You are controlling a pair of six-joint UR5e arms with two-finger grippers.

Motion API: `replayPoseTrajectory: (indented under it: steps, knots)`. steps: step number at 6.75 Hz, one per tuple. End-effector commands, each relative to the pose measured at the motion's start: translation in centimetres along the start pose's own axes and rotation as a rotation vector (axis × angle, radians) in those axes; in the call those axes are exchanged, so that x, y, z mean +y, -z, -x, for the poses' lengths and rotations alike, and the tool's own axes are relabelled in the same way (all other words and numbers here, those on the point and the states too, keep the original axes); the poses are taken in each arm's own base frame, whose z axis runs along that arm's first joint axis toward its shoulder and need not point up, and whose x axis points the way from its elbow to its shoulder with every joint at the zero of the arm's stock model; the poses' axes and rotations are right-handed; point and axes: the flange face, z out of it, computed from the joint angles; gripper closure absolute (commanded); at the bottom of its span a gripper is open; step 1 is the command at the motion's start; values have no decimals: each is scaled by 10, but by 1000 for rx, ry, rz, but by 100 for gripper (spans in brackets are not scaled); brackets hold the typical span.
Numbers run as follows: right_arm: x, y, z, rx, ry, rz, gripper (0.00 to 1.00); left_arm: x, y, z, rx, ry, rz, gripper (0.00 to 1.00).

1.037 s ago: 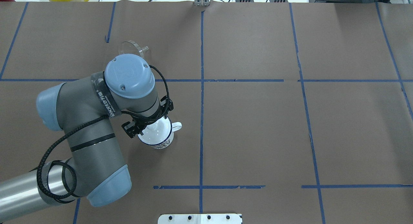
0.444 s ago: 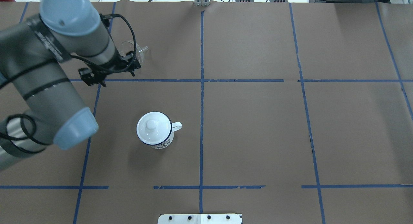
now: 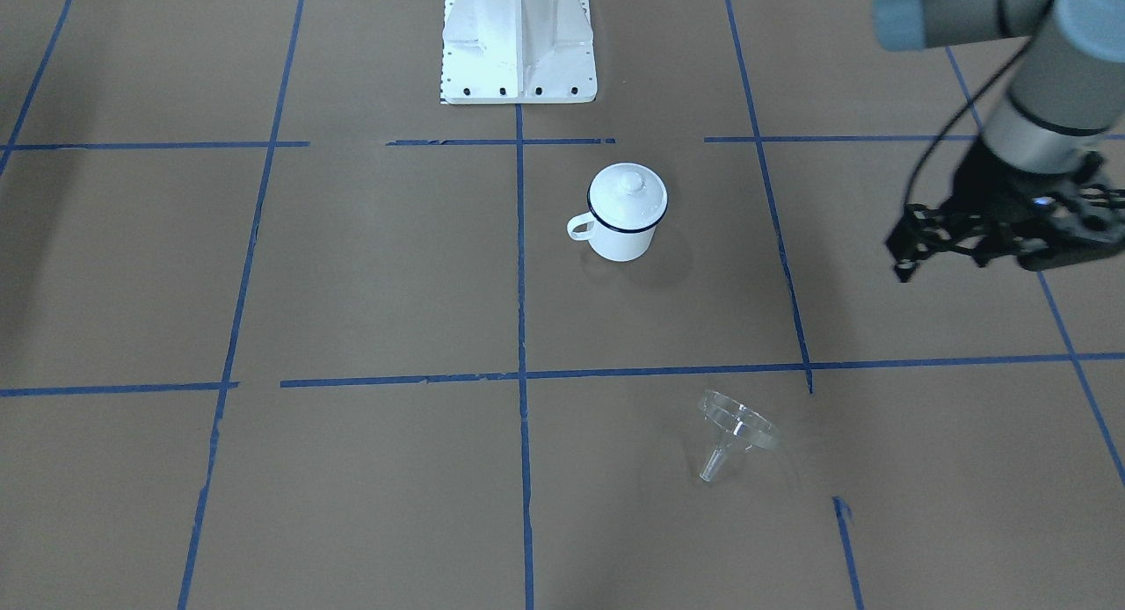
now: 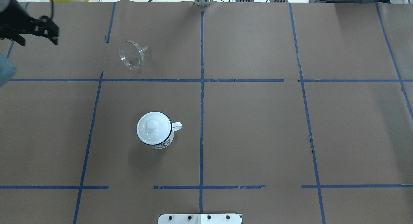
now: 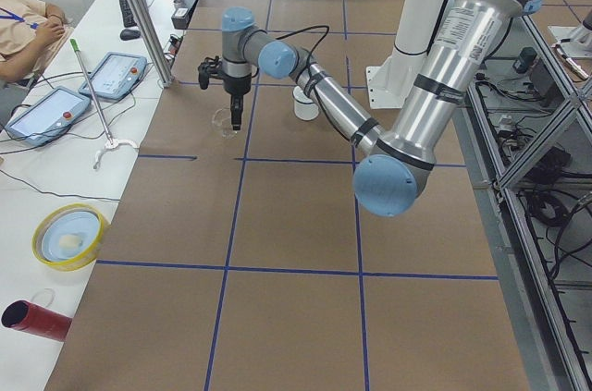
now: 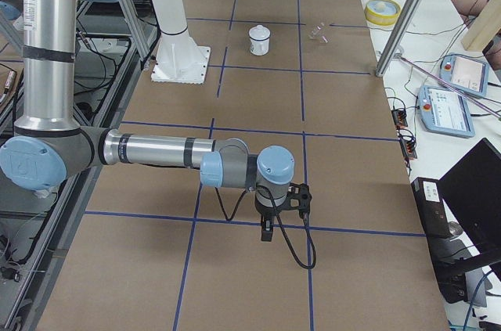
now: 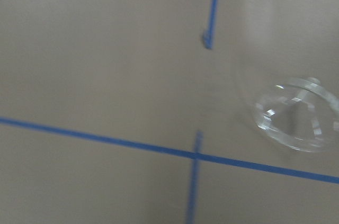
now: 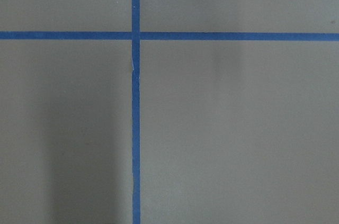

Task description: Remove funnel from cup

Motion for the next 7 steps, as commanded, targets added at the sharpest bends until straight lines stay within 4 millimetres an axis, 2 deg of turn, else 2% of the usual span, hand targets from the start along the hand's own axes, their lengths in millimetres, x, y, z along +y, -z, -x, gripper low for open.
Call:
replayPoseTrajectory:
  steps: [1,2,3,5,7]
  knots:
    - [0,0,0,0,0,0,0,-9,1,230,17,-159,4,5]
    - [0,0,0,0,0,0,0,-8,-9,289,3,-209,25,5]
    - [0,0,0,0,0,0,0,-3,-5,336,-2,-179,26,2]
    - [0,0,0,0,0,0,0,-3,-1,336,-4,-165,20,0]
    - [0,0,0,0,0,0,0,13,12,325,-7,-188,-10,0]
